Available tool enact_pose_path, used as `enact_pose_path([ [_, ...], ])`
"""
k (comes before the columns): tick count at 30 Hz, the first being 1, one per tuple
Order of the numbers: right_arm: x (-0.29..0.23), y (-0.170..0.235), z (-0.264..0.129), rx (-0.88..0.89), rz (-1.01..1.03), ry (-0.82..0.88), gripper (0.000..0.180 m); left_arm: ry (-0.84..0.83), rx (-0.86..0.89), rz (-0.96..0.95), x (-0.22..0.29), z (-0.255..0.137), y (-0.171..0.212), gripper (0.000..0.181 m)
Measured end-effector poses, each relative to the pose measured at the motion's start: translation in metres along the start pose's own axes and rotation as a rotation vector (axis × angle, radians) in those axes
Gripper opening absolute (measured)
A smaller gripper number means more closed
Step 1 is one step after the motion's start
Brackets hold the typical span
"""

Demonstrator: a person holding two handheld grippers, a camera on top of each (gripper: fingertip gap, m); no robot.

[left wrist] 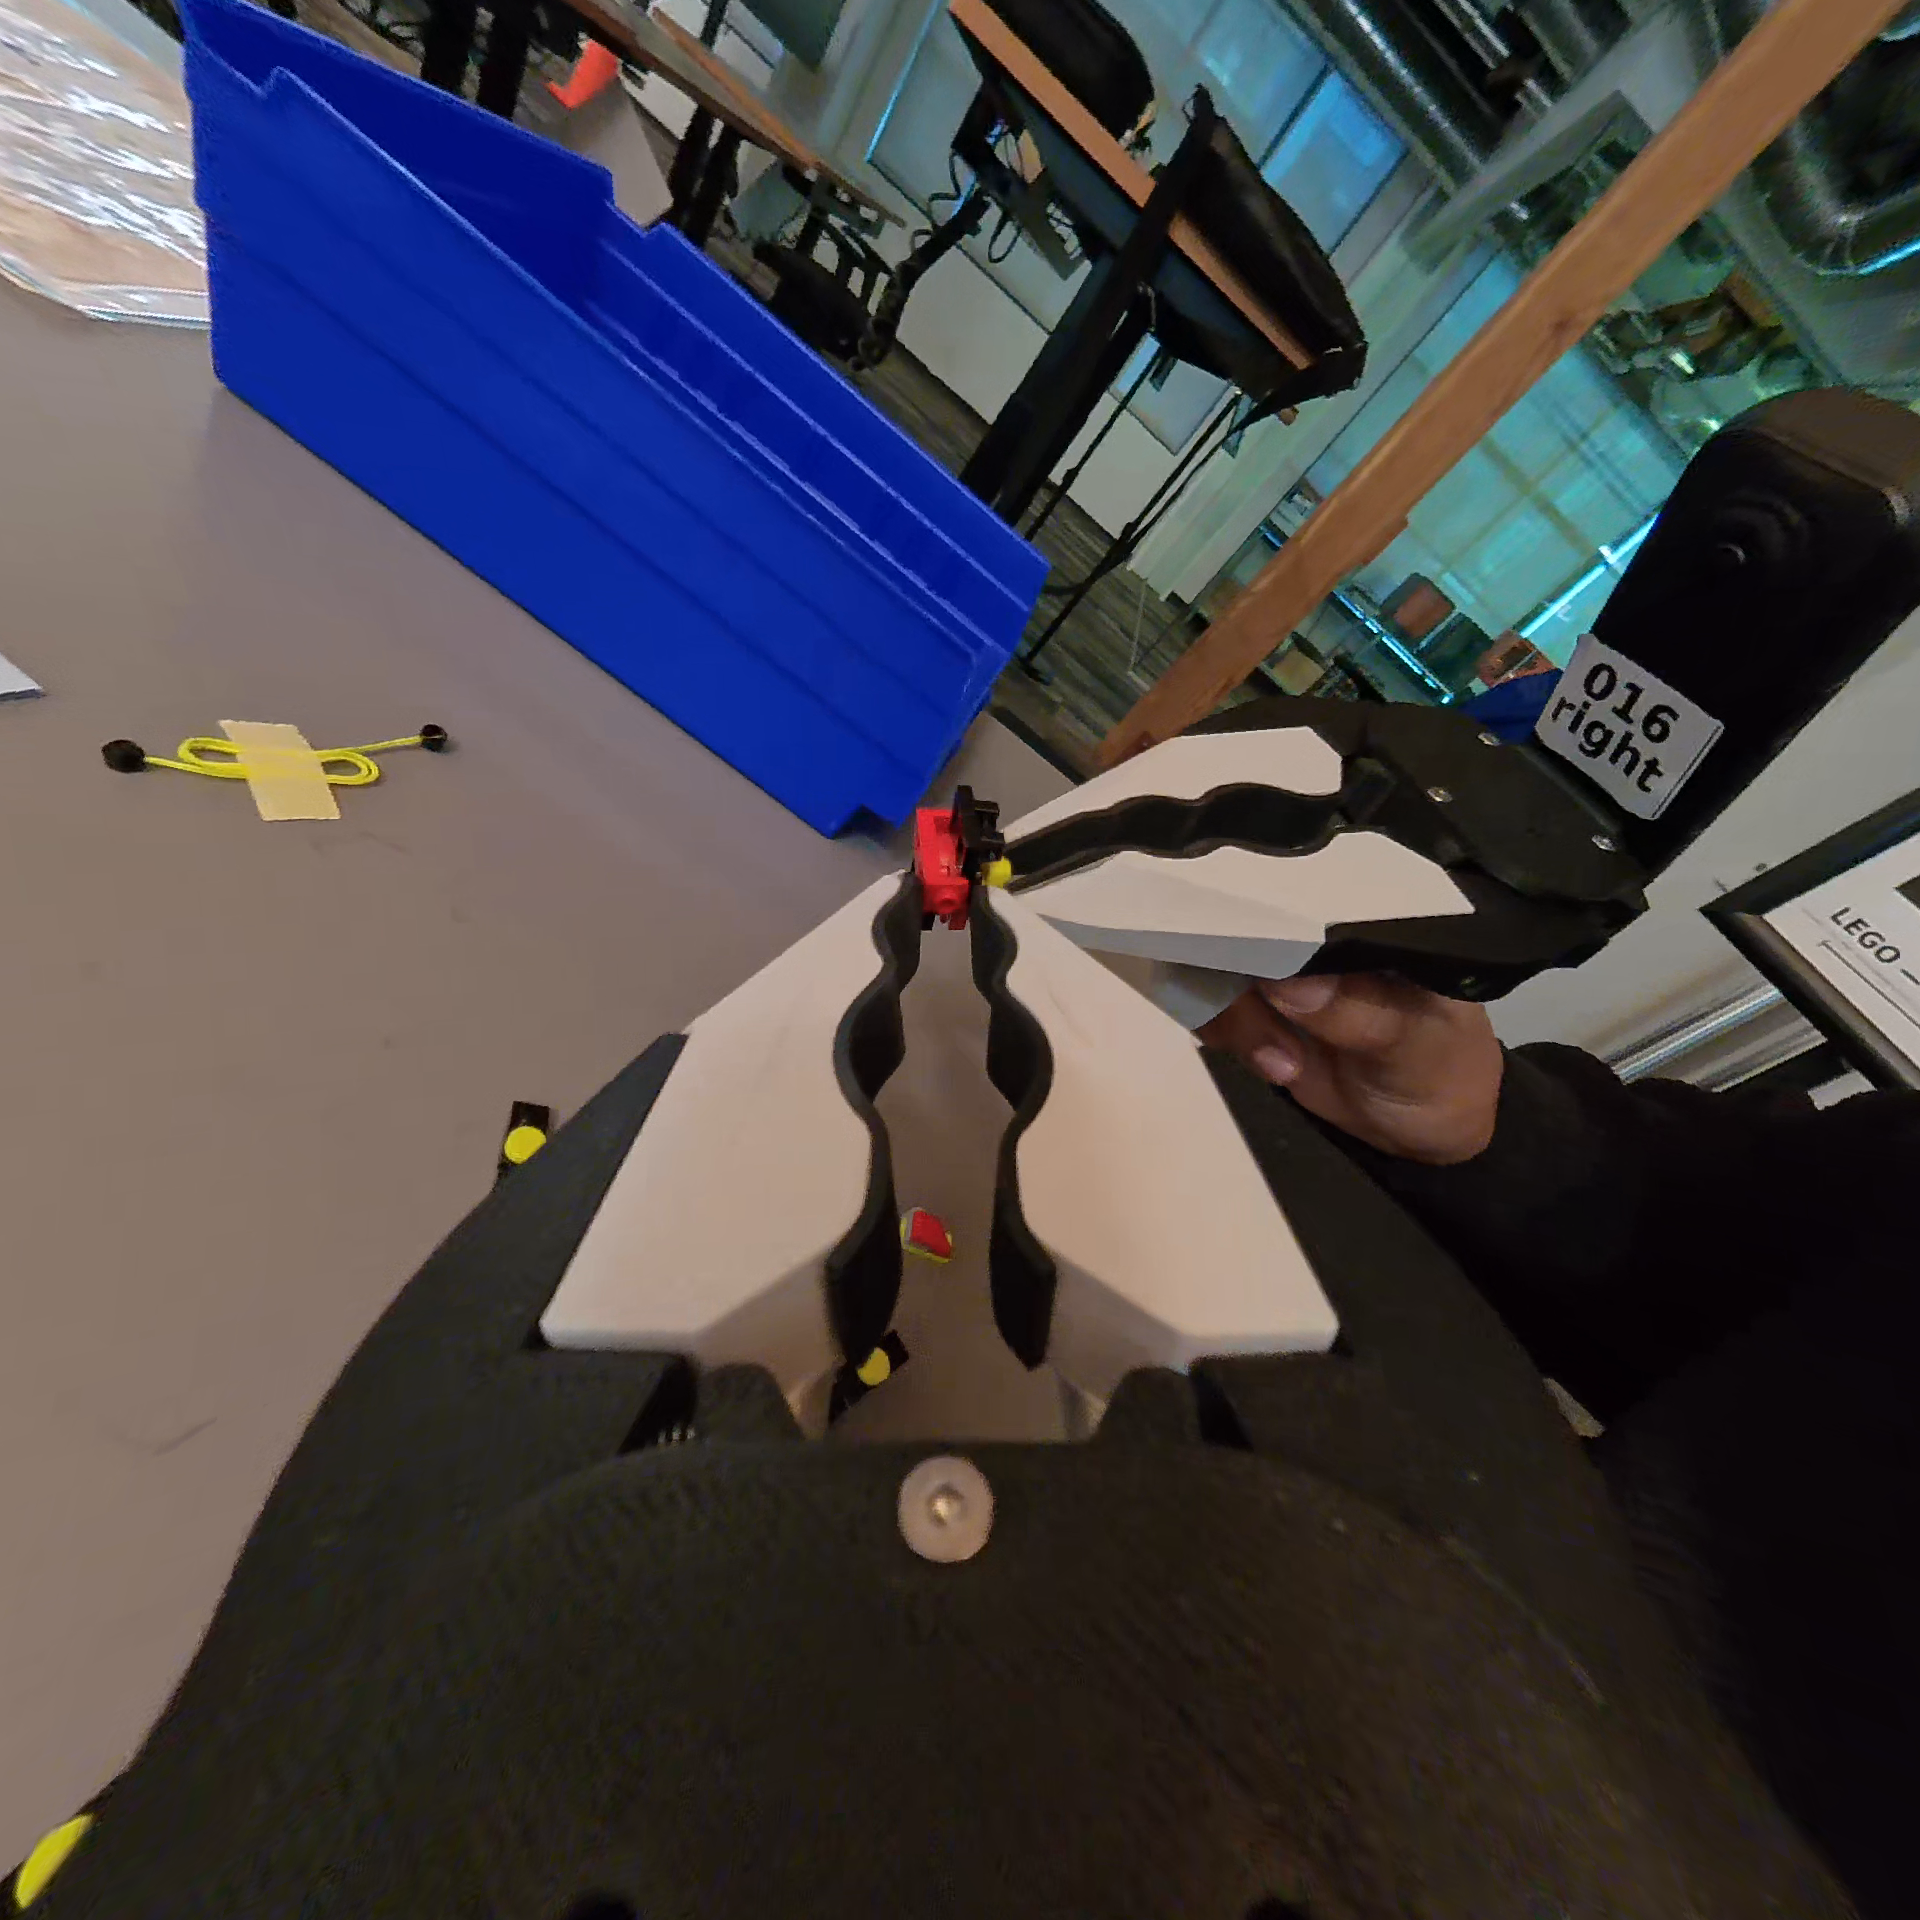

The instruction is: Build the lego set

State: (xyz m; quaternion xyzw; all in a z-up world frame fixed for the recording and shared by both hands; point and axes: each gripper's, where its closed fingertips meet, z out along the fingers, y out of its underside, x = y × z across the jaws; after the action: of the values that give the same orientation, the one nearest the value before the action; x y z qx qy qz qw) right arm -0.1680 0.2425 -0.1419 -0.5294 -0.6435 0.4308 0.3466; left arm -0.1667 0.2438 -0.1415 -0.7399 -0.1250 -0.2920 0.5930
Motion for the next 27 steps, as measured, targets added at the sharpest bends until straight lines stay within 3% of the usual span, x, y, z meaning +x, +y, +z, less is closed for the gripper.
enact_pose_path([
  [18, 0.0001, -0.0012, -0.0027, -0.001, -0.023, 0.01, 0.006, 0.132, 0.016, -0.058, 0.0079, -0.0035, 0.0002, 0.001],
  [27, -0.0015, 0.0019, -0.0046, 0.008, 0.057, -0.079, 0.006, 0.158, -0.002, -0.029, 0.01, -0.0031, 0.0033, 0.0],
])
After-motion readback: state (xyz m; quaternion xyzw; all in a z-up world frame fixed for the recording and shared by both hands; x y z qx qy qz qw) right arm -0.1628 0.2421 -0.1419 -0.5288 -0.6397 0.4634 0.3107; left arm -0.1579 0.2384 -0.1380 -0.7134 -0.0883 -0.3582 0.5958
